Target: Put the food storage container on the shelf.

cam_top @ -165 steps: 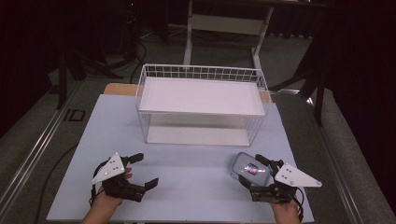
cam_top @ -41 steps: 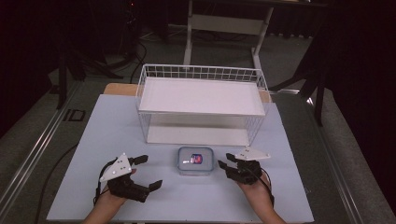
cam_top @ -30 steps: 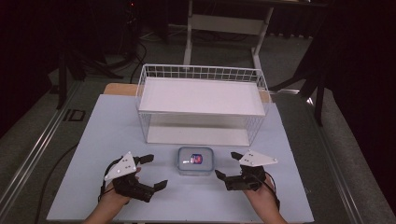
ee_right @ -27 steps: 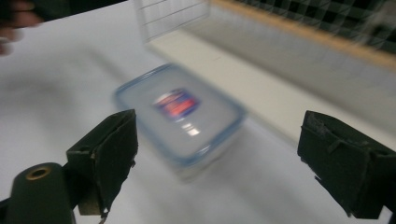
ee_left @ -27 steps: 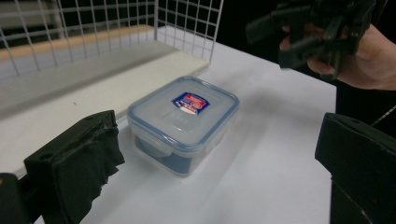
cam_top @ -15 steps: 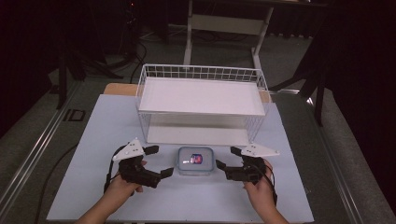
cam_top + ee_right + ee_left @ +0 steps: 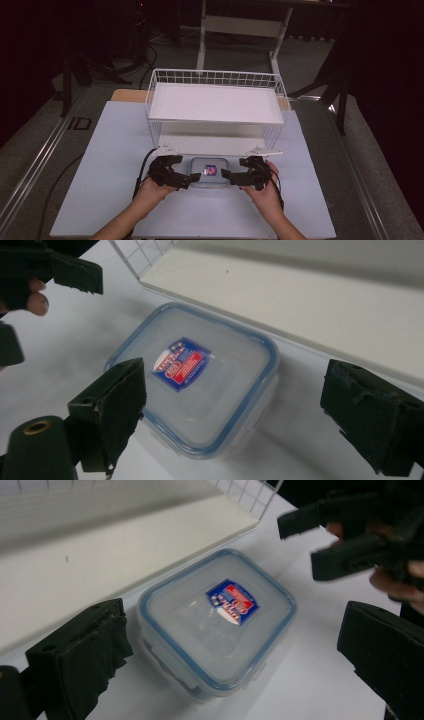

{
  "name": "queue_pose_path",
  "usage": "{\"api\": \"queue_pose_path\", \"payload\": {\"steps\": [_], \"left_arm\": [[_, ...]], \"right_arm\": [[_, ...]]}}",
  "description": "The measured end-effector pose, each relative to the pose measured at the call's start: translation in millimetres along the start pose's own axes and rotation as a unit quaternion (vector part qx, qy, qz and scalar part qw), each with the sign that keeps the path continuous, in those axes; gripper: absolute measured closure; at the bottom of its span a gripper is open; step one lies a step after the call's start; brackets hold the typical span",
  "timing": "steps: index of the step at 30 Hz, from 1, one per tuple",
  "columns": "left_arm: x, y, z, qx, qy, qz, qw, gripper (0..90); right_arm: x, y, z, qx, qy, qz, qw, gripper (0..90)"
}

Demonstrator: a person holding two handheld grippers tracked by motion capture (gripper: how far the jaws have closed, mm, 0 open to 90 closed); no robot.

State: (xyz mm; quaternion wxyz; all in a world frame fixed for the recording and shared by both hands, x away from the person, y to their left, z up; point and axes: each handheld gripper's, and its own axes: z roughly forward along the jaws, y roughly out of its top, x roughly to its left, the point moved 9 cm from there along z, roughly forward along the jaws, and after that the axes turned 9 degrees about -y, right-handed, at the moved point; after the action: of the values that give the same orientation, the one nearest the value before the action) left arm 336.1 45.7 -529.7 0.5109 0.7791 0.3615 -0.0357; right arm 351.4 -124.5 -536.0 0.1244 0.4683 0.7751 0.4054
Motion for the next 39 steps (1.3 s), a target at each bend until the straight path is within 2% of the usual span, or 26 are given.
{"api": "queue_pose_path", "payload": {"steps": [4, 6, 7, 8, 9, 11, 15, 17, 20, 21, 23, 24, 26, 30, 32, 35, 37, 39], "left_arm": [[10.6, -2.6, 5.6, 0.006, -0.012, -0.049, 0.9987, 0.8], [14.3, -4.1, 7.3, 0.006, -0.005, -0.055, 0.9984, 0.8], [16.6, -5.8, 8.8, 0.009, -0.006, -0.065, 0.9978, 0.8], [19.4, -7.2, 10.1, 0.007, -0.003, -0.073, 0.9973, 0.8], [21.8, -10.4, 13.0, 0.011, -0.003, -0.083, 0.9965, 0.9], [21.8, -10.4, 13.0, 0.011, -0.003, -0.083, 0.9965, 0.9], [27.9, -21.1, 22.1, 0.031, -0.002, -0.092, 0.9953, 0.9], [29.5, -23.9, 24.3, 0.036, -0.002, -0.105, 0.9939, 0.9], [29.9, -25.7, 27.4, 0.037, -0.015, -0.125, 0.9913, 0.9], [29.8, -26.2, 28.5, 0.037, -0.018, -0.132, 0.9905, 0.9], [30.1, -26.8, 29.8, 0.035, -0.025, -0.139, 0.9894, 7.5], [30.8, -27.3, 30.3, 0.037, -0.023, -0.140, 0.9892, 7.7], [30.7, -28.7, 32.1, 0.043, -0.026, -0.149, 0.9876, 15.5], [30.1, -31.2, 34.4, 0.048, -0.027, -0.159, 0.9857, 20.8], [28.4, -31.9, 35.2, 0.050, -0.031, -0.158, 0.9856, 22.7], [24.2, -30.9, 35.4, 0.047, -0.039, -0.157, 0.9857, 30.5], [23.2, -30.8, 35.2, 0.049, -0.035, -0.154, 0.9863, 31.1], [22.9, -31.8, 34.2, 0.049, -0.036, -0.159, 0.9853, 32.2]], "right_arm": [[2.9, -2.4, 7.2, 0.015, 0.012, 0.028, 0.9994, 11.1], [0.8, -4.9, 12.6, 0.030, 0.014, 0.049, 0.9982, 11.9], [0.8, -4.9, 12.6, 0.030, 0.014, 0.049, 0.9982, 11.9], [-1.1, -6.9, 16.2, 0.039, 0.017, 0.069, 0.9967, 14.2], [-1.3, -7.8, 17.5, 0.043, 0.019, 0.072, 0.9963, 14.2], [-1.8, -9.1, 19.0, 0.047, 0.019, 0.074, 0.9960, 14.2], [-1.9, -15.0, 24.7, 0.063, 0.012, 0.070, 0.9955, 16.8], [-0.9, -17.1, 26.9, 0.069, 0.018, 0.078, 0.9944, 16.8], [0.2, -19.6, 30.3, 0.078, 0.029, 0.089, 0.9926, 17.3], [0.5, -20.0, 31.3, 0.079, 0.034, 0.096, 0.9917, 20.1], [0.0, -21.1, 33.4, 0.084, 0.036, 0.108, 0.9900, 20.8], [0.2, -21.6, 34.4, 0.086, 0.038, 0.107, 0.9898, 21.3], [0.9, -22.2, 35.8, 0.089, 0.038, 0.111, 0.9891, 22.7], [3.1, -22.4, 36.4, 0.097, 0.050, 0.121, 0.9866, 27.0], [4.2, -22.6, 35.8, 0.099, 0.051, 0.126, 0.9858, 27.4], [4.6, -25.4, 35.0, 0.109, 0.053, 0.132, 0.9839, 27.8], [4.7, -26.9, 34.1, 0.116, 0.057, 0.142, 0.9814, 28.8], [4.7, -27.0, 34.0, 0.118, 0.056, 0.149, 0.9801, 29.3]]}}
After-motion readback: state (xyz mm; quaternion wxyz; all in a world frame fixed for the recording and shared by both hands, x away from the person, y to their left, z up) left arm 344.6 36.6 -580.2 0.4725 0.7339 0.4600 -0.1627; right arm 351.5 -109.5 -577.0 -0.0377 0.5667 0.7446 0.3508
